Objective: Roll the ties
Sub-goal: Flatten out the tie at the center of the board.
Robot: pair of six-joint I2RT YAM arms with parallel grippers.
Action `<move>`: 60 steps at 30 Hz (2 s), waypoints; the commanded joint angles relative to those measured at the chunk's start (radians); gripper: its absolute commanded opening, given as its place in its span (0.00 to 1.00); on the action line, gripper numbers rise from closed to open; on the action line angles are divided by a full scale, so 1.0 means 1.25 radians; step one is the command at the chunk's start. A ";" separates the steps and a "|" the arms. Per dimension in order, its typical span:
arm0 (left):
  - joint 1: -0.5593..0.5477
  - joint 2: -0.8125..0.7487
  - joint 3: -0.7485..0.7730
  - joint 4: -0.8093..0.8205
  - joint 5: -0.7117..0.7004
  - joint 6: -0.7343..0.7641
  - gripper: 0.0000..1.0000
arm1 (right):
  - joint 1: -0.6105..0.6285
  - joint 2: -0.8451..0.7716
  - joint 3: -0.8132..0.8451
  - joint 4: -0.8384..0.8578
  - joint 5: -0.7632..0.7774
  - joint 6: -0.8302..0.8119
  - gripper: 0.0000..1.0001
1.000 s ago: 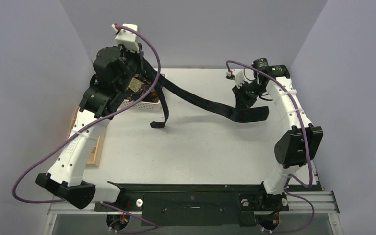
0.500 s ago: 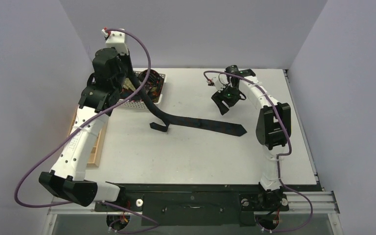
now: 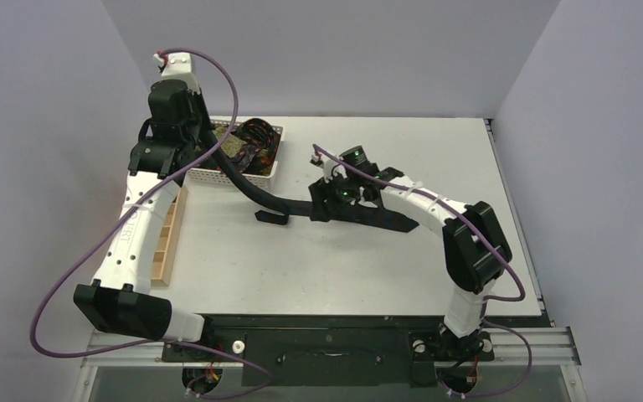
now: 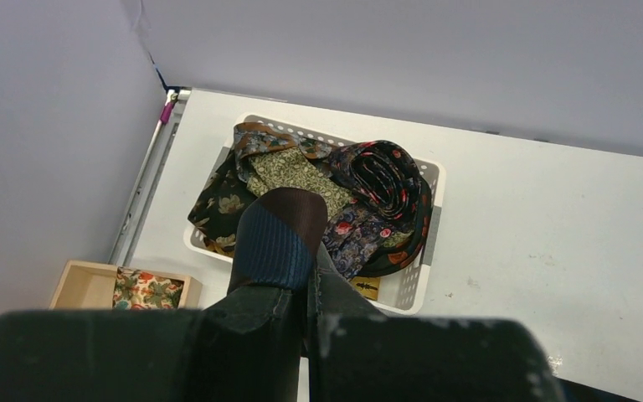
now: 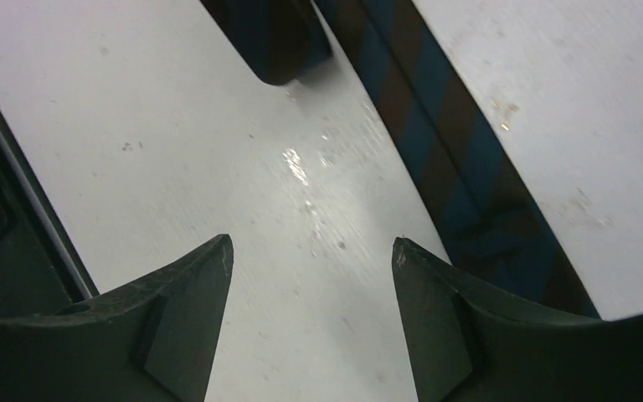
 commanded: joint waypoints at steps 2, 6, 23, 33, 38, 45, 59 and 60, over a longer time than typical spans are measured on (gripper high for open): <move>0.027 0.005 0.033 -0.013 0.041 -0.032 0.00 | 0.044 0.051 -0.010 0.365 -0.060 0.146 0.68; 0.040 0.003 0.033 -0.017 0.047 -0.037 0.00 | 0.063 0.141 0.057 0.457 -0.053 0.199 0.71; 0.088 0.010 0.021 -0.028 0.119 -0.052 0.00 | 0.090 0.236 0.141 0.412 -0.173 0.219 0.00; 0.091 -0.057 -0.196 -0.021 0.219 -0.041 0.00 | -0.051 0.093 0.283 -0.211 -0.157 -0.099 0.00; 0.099 -0.078 -0.321 -0.023 0.139 -0.021 0.00 | -0.057 0.161 0.385 -0.506 -0.041 -0.276 0.00; 0.262 -0.024 -0.314 -0.051 0.109 0.019 0.00 | 0.038 0.281 0.554 -0.493 0.115 -0.253 0.00; 0.372 0.093 -0.166 -0.236 0.386 0.208 0.97 | -0.177 0.175 0.380 -0.516 0.087 -0.243 0.39; 0.370 0.091 -0.160 -0.228 0.420 0.226 0.97 | -0.211 0.170 0.359 -0.527 0.080 -0.244 0.38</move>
